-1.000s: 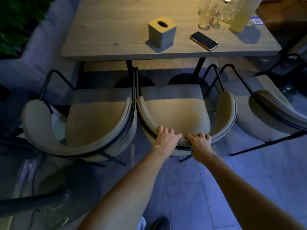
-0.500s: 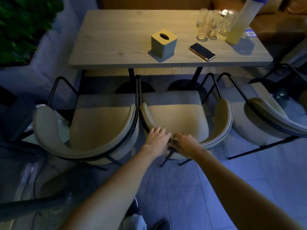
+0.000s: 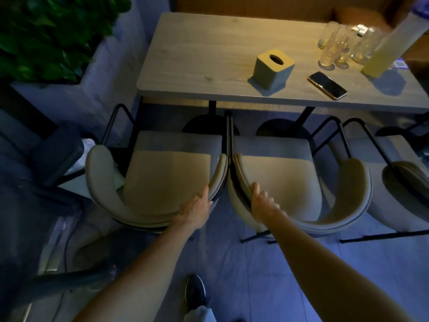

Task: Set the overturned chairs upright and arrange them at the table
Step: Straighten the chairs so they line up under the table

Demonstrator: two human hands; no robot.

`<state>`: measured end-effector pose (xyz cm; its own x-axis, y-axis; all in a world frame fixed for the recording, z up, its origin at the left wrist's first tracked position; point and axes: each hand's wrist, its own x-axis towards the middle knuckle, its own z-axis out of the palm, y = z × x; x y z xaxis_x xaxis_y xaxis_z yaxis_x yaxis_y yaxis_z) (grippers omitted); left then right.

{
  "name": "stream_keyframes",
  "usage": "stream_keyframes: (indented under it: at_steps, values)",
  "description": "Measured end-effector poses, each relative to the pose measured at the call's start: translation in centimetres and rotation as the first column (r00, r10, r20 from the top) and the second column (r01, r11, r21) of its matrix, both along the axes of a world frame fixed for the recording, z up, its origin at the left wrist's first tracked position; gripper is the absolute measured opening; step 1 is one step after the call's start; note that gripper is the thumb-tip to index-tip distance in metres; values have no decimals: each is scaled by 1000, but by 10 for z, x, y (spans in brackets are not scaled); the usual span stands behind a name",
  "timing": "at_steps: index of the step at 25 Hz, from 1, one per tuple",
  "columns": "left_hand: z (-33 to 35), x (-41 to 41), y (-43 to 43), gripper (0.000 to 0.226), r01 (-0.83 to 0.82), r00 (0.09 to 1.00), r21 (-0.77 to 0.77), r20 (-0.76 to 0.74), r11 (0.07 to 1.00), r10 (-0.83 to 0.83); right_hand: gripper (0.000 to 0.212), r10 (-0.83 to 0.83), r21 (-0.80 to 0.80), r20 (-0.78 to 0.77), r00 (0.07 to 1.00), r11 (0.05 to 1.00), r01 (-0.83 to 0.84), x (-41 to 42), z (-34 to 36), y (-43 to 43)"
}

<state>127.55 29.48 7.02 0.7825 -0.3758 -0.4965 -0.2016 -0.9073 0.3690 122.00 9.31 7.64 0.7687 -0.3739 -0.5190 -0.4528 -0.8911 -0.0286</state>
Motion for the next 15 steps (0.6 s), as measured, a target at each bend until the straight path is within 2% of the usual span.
stream_keyframes:
  at_steps: [3,6,10,15]
  values:
    - [-9,-3,3,58,64,990,55,120,996,-71,69,-43,-103,-33,999,994,39,3,-8,11]
    - [-8,-3,1,57,77,991,65,100,995,-84,69,-69,-143,-37,997,988,63,3,-9,14]
    - [-2,0,-4,62,45,997,53,61,998,-48,66,-19,-3,-14,1000,1000,19,-1,5,2]
    - [31,0,-41,67,144,980,-52,149,988,-135,63,71,122,98,993,989,-83,-14,34,-23]
